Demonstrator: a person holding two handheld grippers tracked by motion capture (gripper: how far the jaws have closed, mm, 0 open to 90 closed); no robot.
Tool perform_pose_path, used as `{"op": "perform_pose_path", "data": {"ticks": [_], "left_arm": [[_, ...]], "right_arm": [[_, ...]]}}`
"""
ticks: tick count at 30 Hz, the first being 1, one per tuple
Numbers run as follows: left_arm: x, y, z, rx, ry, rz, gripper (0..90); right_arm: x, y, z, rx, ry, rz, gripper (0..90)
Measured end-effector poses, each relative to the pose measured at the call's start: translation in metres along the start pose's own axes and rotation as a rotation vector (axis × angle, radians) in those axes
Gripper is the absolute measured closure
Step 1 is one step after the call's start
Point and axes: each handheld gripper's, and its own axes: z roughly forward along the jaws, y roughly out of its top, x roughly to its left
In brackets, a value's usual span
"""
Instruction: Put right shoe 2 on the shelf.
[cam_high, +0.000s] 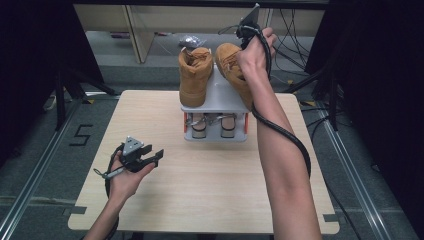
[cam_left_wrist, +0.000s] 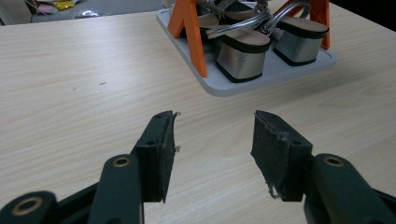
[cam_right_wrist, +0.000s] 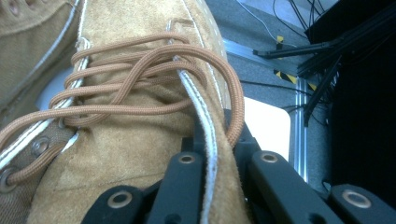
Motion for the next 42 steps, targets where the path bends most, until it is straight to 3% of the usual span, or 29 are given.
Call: {"op": "perform_pose_path", "data": {"ticks": [7,22,23,27,28,31,35,42], "left_arm": [[0.001,-0.001,0.0,0.001,0.001,-0.002,48.2],[0.0,-0.001,0.0,0.003,-0.003,0.0,48.2],[0.0,-0.001,0.0,0.002,-0.005,0.0,48.2],[-0.001,-0.001,0.001,0.009,0.0,0.0,48.2],[-0.001,-0.001,0.002,0.005,-0.006,0.001,48.2],[-0.002,-0.002,0.002,0.01,-0.008,0.007,48.1],[-0.003,-0.002,0.003,0.011,-0.009,0.008,48.1],[-0.005,-0.003,0.004,0.014,-0.012,0.01,48.0]], "right_arm": [[0.004,0.002,0.006,-0.007,0.021,0.021,85.7],[0.005,0.004,0.022,-0.033,0.029,-0.014,82.6],[0.005,0.004,0.024,-0.027,0.013,-0.021,82.6],[-0.002,0.002,0.025,-0.033,0.039,-0.006,80.9],[-0.004,0.002,0.026,-0.037,0.035,-0.024,79.4],[-0.008,0.0,0.027,-0.041,0.038,-0.006,76.4],[-0.019,-0.006,0.029,-0.055,0.003,0.002,68.8],[-0.03,-0.012,0.03,-0.067,0.032,0.036,64.0]]}}
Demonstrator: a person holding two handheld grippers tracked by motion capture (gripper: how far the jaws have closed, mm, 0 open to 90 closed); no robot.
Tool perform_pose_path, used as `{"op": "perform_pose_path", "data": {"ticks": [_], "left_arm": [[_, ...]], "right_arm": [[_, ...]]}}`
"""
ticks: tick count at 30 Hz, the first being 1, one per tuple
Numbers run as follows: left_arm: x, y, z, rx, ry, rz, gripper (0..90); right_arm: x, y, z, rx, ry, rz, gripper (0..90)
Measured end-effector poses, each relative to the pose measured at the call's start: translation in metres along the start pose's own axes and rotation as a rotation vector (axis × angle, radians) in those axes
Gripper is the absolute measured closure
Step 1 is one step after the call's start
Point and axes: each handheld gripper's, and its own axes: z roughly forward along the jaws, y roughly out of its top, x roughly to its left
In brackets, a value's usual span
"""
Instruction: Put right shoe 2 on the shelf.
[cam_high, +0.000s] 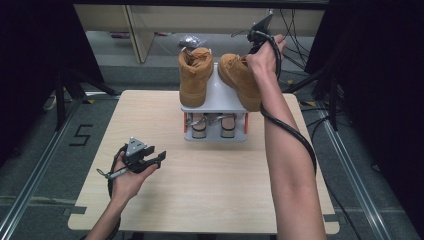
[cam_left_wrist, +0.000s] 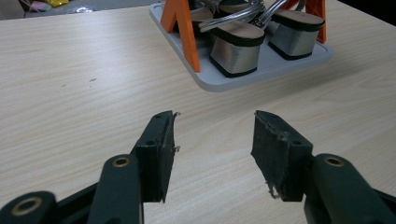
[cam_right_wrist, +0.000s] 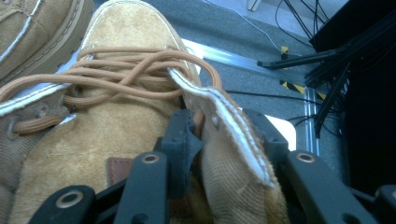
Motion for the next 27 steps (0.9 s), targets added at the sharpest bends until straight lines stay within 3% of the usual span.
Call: {"op": "perform_pose_path", "data": {"ticks": [9,17,27], "left_arm": [[0.001,0.0,-0.001,-0.004,0.004,-0.004,47.9],[0.001,0.001,-0.002,-0.004,0.008,-0.003,47.9],[0.001,0.001,-0.002,-0.003,0.009,-0.001,47.9]], "right_arm": [[-0.001,-0.004,-0.008,-0.032,0.0,0.021,60.8],[-0.005,-0.002,-0.025,-0.083,-0.003,0.048,56.5],[-0.01,-0.006,-0.035,-0.094,0.045,0.07,66.7]]}}
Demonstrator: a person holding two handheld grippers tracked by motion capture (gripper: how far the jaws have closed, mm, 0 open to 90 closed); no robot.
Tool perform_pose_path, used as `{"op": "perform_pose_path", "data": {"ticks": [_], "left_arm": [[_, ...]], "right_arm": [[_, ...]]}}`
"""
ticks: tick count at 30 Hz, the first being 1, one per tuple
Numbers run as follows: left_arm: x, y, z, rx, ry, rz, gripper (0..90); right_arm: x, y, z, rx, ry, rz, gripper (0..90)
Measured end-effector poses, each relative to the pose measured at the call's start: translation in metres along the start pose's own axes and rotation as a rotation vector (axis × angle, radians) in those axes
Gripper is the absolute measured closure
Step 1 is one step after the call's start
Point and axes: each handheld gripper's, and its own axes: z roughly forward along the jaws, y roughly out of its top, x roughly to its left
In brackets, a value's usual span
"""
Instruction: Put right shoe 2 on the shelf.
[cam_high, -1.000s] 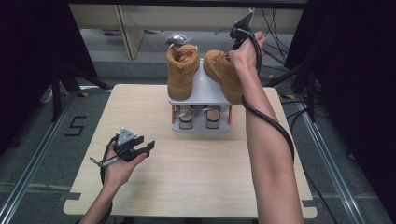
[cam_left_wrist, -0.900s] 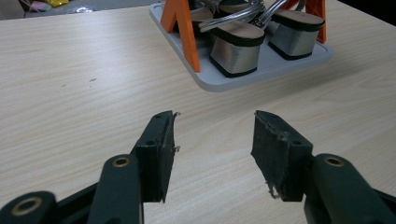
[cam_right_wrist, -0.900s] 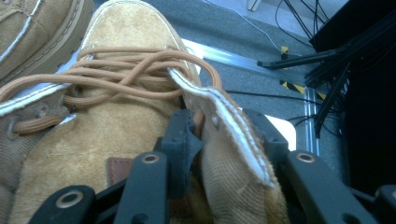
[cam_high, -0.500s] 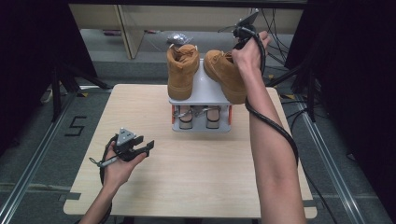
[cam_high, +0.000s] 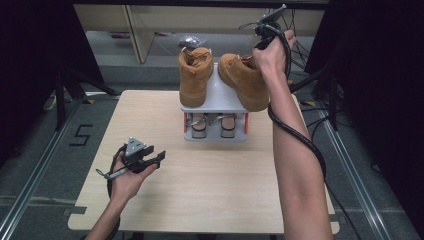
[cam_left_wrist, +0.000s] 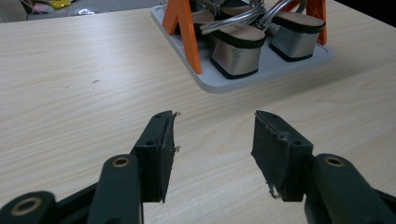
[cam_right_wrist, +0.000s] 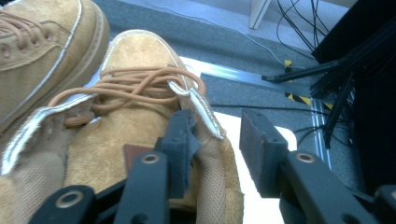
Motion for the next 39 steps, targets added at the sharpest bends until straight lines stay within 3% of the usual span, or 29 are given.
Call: {"op": "perform_pose_path", "data": {"ticks": [5,12,17,30,39], "left_arm": [[0.001,0.0,-0.001,-0.004,0.002,-0.001,47.9],[0.001,0.001,-0.001,-0.006,-0.002,0.0,48.0],[0.0,0.001,-0.001,-0.007,-0.004,0.001,47.9],[-0.001,-0.001,0.001,0.001,-0.009,0.003,48.0],[-0.001,-0.001,0.001,0.002,-0.005,0.002,48.0]], "right_arm": [[0.001,0.001,-0.009,-0.022,-0.012,-0.014,67.5],[-0.001,-0.001,-0.02,-0.041,0.01,-0.021,74.8],[-0.004,-0.004,-0.027,-0.062,0.002,-0.014,90.0],[-0.017,-0.006,-0.038,-0.091,-0.01,0.01,90.0],[-0.031,-0.02,-0.03,-0.029,-0.034,0.031,90.0]]}}
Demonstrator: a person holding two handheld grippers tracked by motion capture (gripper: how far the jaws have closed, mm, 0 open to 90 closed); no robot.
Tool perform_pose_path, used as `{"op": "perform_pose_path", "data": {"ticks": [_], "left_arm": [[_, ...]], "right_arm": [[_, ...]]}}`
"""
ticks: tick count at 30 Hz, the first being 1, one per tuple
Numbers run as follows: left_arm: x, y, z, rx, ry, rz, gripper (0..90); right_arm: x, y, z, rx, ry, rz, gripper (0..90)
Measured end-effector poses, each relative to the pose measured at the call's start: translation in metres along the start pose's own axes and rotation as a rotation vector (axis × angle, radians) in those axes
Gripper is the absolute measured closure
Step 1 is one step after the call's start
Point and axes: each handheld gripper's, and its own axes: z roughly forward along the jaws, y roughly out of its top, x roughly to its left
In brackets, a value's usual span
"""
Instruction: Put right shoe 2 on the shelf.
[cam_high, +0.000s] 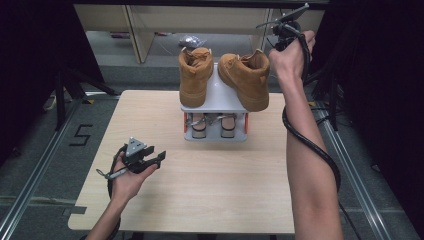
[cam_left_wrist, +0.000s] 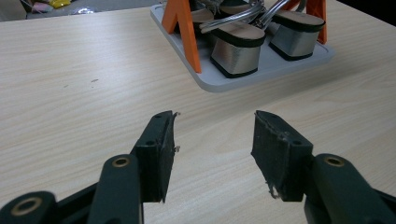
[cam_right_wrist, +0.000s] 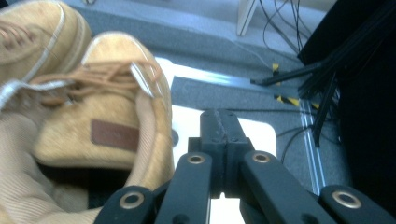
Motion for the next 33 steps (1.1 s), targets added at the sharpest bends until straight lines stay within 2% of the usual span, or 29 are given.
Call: {"op": "perform_pose_path", "data": {"ticks": [7,8,15,16,17,20,21,22,26,28,33], "left_arm": [[-0.001,0.0,0.001,0.003,-0.002,-0.002,48.0],[-0.001,0.0,0.001,0.002,-0.002,-0.003,48.0],[0.0,0.0,0.0,-0.001,0.0,-0.001,48.0],[0.0,0.0,0.0,-0.001,-0.001,-0.001,48.0],[0.0,0.0,0.0,0.0,-0.001,-0.001,48.0],[-0.001,0.0,0.0,0.0,-0.001,-0.004,48.0],[-0.001,0.0,0.0,0.0,-0.001,-0.005,48.0],[-0.001,0.0,0.0,0.0,0.0,-0.004,48.0],[-0.001,0.0,0.0,-0.001,0.001,-0.005,48.0],[-0.001,-0.001,0.0,-0.001,0.0,-0.005,48.0],[-0.001,0.0,0.0,-0.001,-0.001,-0.002,48.0]], "right_arm": [[-0.001,-0.013,0.016,0.08,0.027,-0.005,90.0],[0.0,-0.014,0.016,0.108,0.024,-0.01,90.0],[0.0,-0.027,0.027,0.159,0.045,-0.018,90.0],[0.002,-0.029,0.028,0.172,0.044,-0.003,90.0],[0.001,-0.031,0.03,0.171,0.04,-0.019,90.0],[0.002,-0.037,0.033,0.182,0.047,-0.015,90.0],[0.004,-0.039,0.032,0.198,0.045,0.013,90.0],[0.002,-0.04,0.034,0.185,0.049,-0.028,90.0],[0.004,-0.046,0.035,0.196,0.069,-0.028,90.0],[0.006,-0.048,0.033,0.204,0.058,-0.034,90.0],[0.008,-0.052,0.029,0.197,0.07,-0.047,90.0]]}}
